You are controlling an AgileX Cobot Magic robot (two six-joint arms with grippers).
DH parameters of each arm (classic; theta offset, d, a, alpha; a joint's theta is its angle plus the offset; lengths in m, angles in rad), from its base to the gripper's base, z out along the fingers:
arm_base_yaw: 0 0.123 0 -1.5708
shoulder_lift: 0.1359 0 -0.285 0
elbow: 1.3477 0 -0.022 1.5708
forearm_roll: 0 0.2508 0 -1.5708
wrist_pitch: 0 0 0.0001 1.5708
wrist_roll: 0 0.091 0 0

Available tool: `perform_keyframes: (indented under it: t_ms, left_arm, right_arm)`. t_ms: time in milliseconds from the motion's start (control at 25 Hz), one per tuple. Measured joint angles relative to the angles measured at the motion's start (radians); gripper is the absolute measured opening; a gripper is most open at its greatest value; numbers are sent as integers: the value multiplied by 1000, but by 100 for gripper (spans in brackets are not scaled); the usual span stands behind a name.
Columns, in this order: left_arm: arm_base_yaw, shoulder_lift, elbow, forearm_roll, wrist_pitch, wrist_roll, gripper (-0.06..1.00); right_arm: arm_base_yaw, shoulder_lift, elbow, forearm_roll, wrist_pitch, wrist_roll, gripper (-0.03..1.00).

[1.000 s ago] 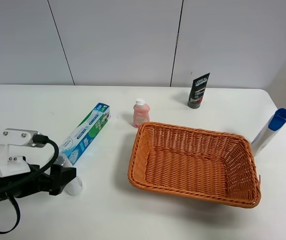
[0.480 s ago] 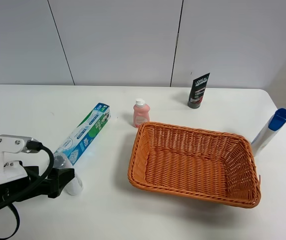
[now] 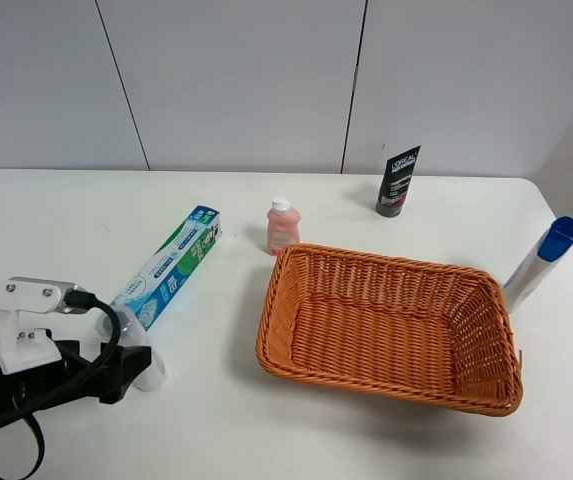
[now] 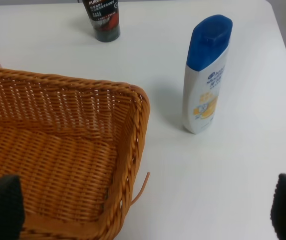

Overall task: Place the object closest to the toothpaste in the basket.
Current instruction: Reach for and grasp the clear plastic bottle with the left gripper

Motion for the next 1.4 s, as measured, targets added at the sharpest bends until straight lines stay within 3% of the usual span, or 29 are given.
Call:
perform_keyframes:
  t_ms: [280,840,1400]
  left_arm:
    - [-87,50,0,-1,-102,-43,99]
    - [-88,315,3,-3,-221,-66,99]
    - [-88,323,3,-3,-387,-129,99]
  right_arm:
    - [0,0,0,0,0,0,99]
    - [0,0,0,0,0,0,99]
    - [0,0,0,0,0,0,99]
